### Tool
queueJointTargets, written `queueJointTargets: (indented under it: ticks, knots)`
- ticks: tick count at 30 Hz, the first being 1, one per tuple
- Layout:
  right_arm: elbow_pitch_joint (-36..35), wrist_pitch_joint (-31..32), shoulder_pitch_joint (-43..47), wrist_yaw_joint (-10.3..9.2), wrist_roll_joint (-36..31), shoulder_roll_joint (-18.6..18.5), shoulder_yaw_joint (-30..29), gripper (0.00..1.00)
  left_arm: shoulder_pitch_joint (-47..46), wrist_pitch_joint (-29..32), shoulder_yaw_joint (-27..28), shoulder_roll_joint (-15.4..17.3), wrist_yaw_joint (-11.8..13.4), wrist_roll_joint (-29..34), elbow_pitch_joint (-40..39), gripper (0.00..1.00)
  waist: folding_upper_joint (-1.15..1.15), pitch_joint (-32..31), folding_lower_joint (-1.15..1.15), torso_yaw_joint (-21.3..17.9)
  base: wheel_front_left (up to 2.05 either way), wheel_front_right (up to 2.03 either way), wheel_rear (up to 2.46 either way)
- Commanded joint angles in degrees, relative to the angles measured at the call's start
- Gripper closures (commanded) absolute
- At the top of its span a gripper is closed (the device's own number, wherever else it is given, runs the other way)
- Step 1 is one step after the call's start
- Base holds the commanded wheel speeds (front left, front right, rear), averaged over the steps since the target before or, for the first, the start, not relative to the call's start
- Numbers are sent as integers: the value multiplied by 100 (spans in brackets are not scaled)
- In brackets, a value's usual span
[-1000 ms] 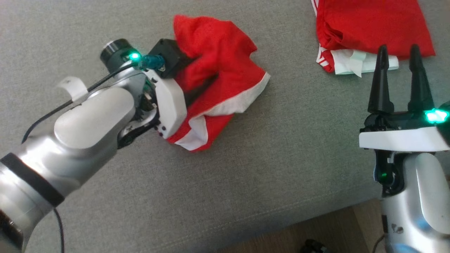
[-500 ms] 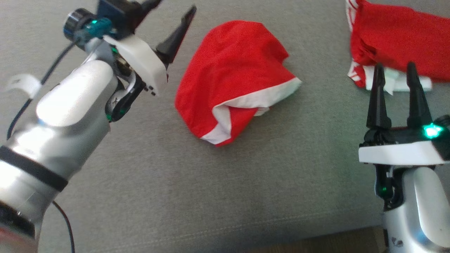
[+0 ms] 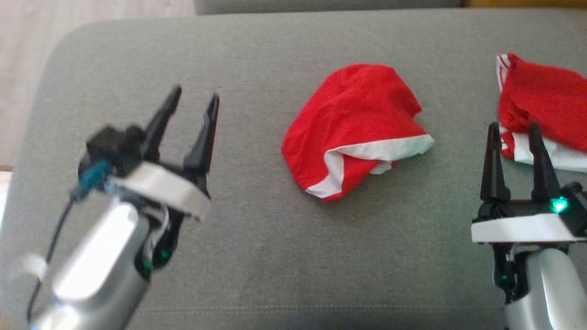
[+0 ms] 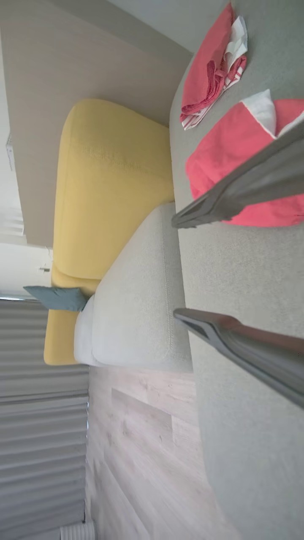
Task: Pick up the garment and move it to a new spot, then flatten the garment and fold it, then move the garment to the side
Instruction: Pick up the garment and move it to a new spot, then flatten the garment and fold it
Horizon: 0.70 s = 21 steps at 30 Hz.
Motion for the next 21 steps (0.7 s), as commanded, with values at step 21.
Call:
queueJointTargets:
  ticks: [21]
  knots:
    - [-40, -24, 238, 37, 235, -12, 376, 0, 2031, -30, 2037, -1600, -531, 1553, -983, 0, 0, -408, 0, 215, 0, 0, 0]
